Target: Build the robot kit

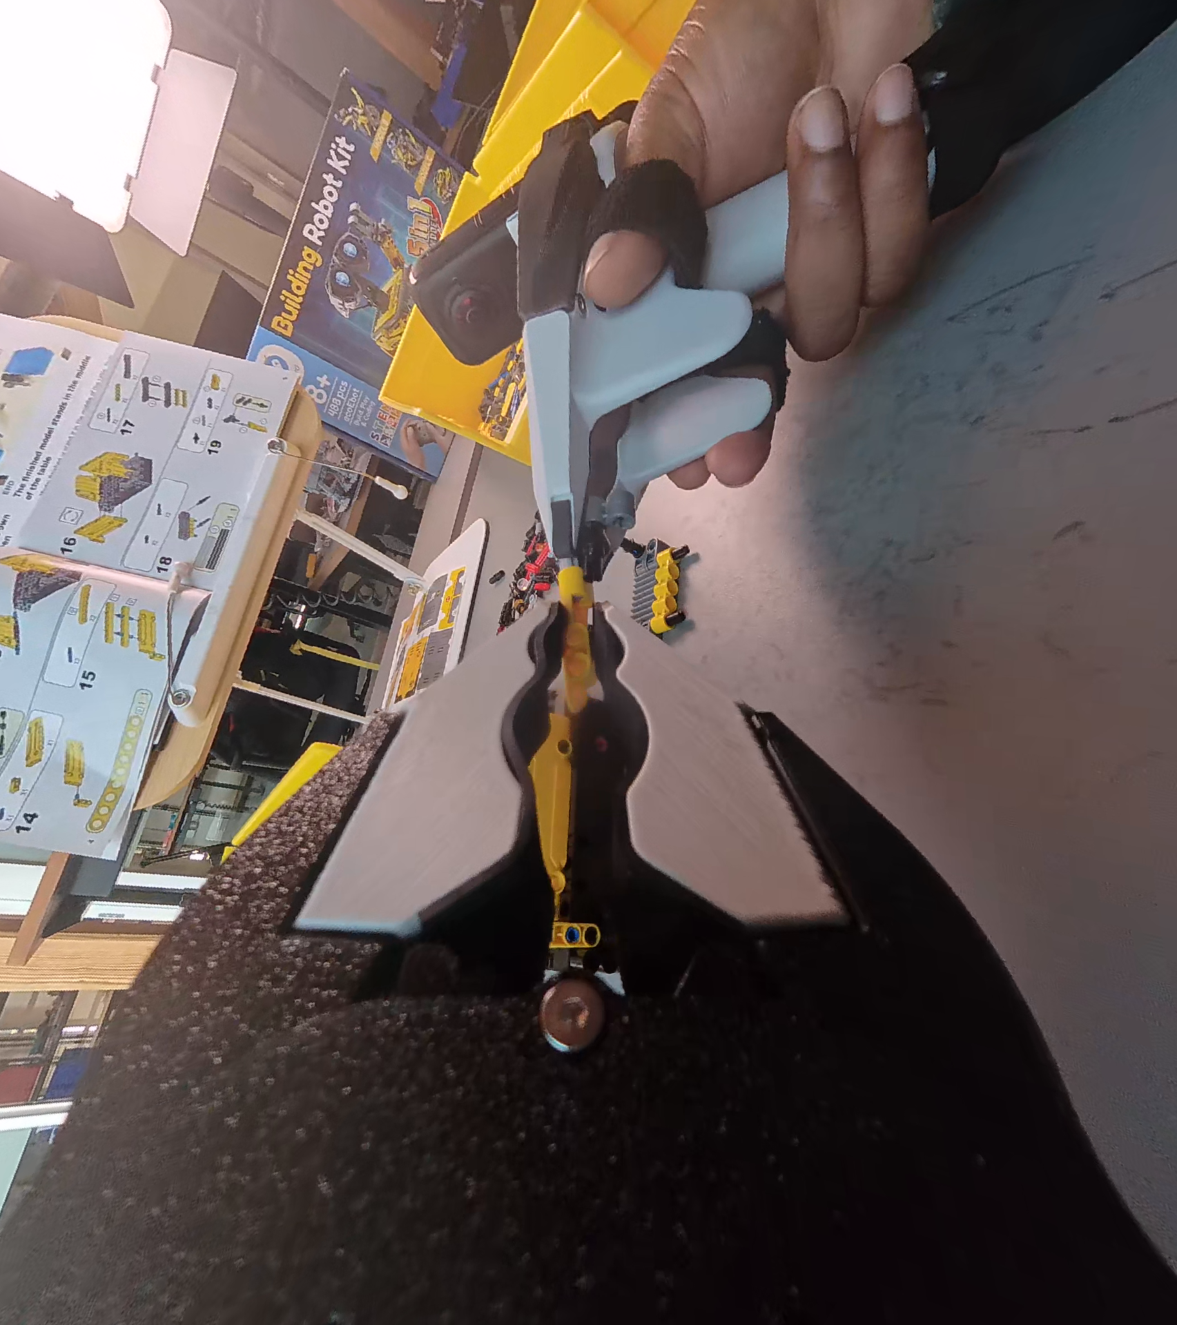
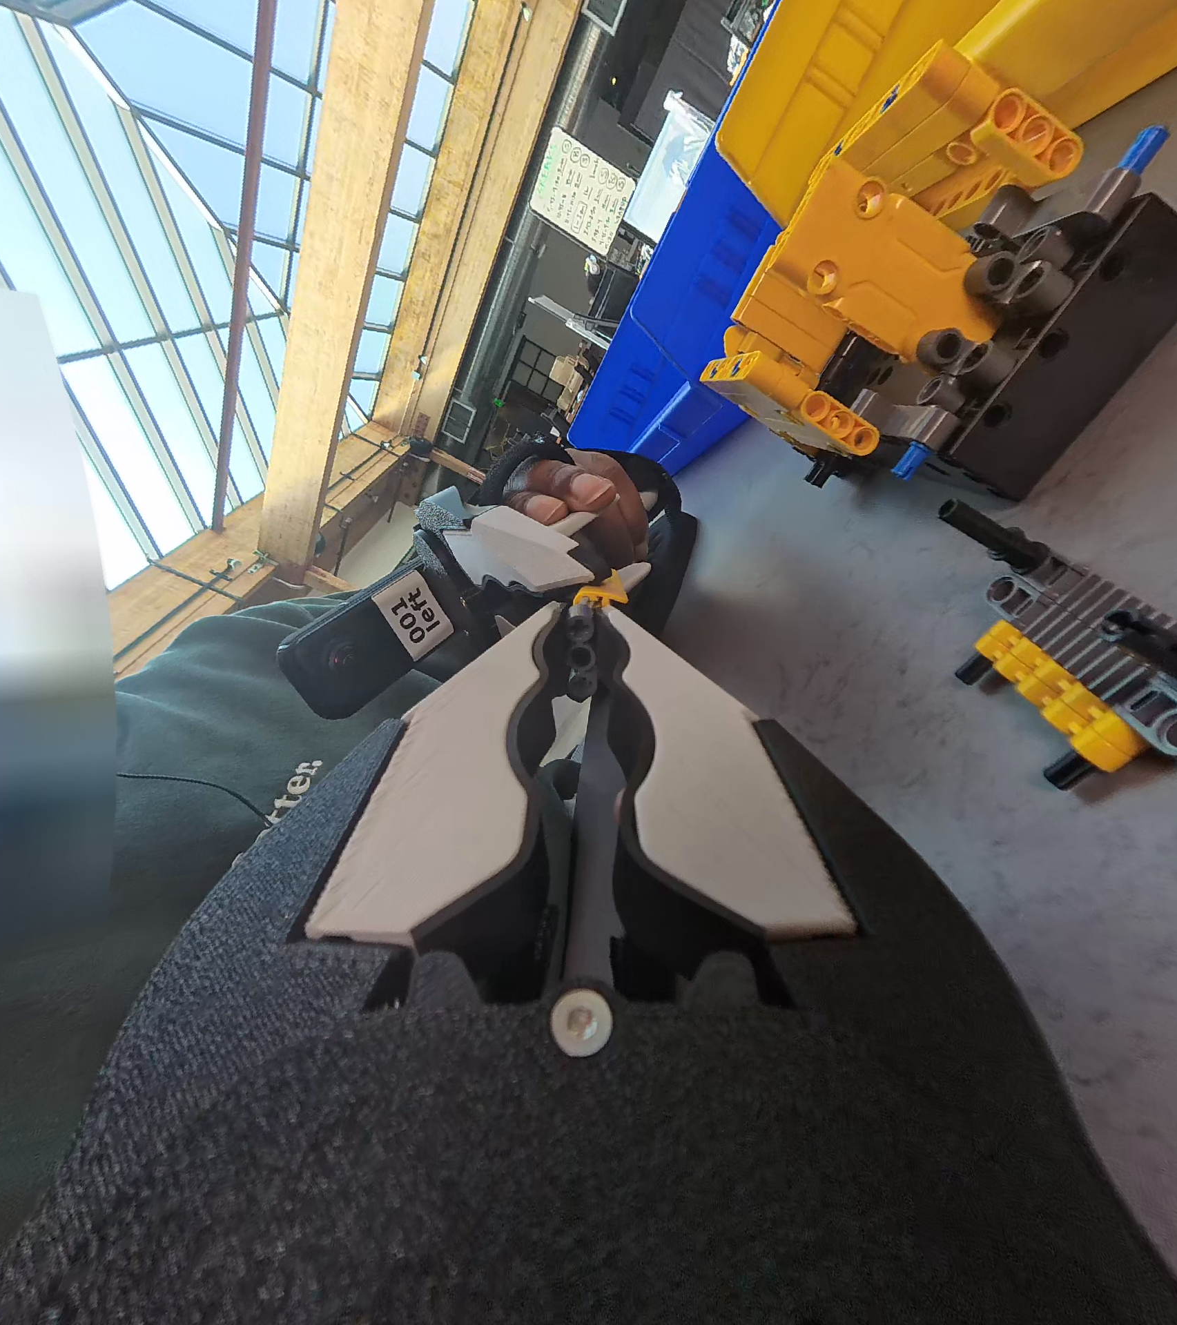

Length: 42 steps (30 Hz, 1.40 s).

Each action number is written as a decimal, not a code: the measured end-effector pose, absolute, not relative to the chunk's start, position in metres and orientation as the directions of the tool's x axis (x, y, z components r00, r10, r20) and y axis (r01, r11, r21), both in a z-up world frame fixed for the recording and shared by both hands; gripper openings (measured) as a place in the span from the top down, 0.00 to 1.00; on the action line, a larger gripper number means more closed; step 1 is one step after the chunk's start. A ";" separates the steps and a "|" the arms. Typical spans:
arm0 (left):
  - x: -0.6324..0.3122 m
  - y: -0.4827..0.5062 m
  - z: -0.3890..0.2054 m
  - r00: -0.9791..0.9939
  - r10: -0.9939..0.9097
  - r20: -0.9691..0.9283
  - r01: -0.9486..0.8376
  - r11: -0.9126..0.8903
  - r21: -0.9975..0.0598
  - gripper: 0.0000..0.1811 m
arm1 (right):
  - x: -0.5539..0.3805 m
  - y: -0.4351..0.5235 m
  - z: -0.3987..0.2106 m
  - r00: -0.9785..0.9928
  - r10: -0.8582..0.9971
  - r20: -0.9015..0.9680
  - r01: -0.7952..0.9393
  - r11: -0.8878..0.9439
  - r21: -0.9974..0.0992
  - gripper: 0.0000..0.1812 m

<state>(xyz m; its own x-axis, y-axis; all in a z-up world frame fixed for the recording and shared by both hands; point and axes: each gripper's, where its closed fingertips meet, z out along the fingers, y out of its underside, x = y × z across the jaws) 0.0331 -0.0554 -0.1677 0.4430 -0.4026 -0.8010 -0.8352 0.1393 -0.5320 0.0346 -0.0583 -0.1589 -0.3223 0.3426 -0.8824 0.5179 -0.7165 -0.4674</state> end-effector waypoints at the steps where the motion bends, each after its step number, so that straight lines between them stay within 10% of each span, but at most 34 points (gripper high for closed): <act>1: 0.033 -0.055 -0.168 0.445 -0.405 -0.799 -0.834 0.139 -0.534 0.97 | 0.035 -0.058 -0.159 -0.322 0.344 -0.882 0.518 -0.716 -0.468 0.97; 22: 0.021 -0.043 -0.152 0.793 -0.610 0.011 -0.134 -0.192 -0.972 0.97 | 0.037 -0.040 -0.117 -0.430 0.665 -0.611 0.272 -0.549 -0.790 0.72; 27: 0.024 -0.045 -0.148 0.694 -0.631 0.347 0.148 -0.347 -0.926 0.97 | 0.033 -0.038 -0.122 -0.330 0.933 -0.144 0.137 -0.103 -0.985 0.71; 32: 0.025 -0.045 -0.140 0.459 -0.597 0.659 0.427 -0.502 -0.752 0.97 | 0.022 -0.045 -0.140 -0.223 0.940 0.259 0.139 0.294 -0.946 0.75; 42: 0.028 -0.048 -0.133 0.271 -0.582 0.767 0.526 -0.578 -0.624 0.97 | 0.023 -0.046 -0.132 -0.278 0.960 -0.045 0.140 -0.006 -0.990 0.97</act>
<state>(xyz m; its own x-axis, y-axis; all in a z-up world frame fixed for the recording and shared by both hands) 0.0283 -0.0481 -0.1328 0.2708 -0.5818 0.7669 0.5256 -0.5781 -0.6242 0.0227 -0.0456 -0.1323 -0.2778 0.9596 -0.0449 0.1401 -0.0057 -0.9901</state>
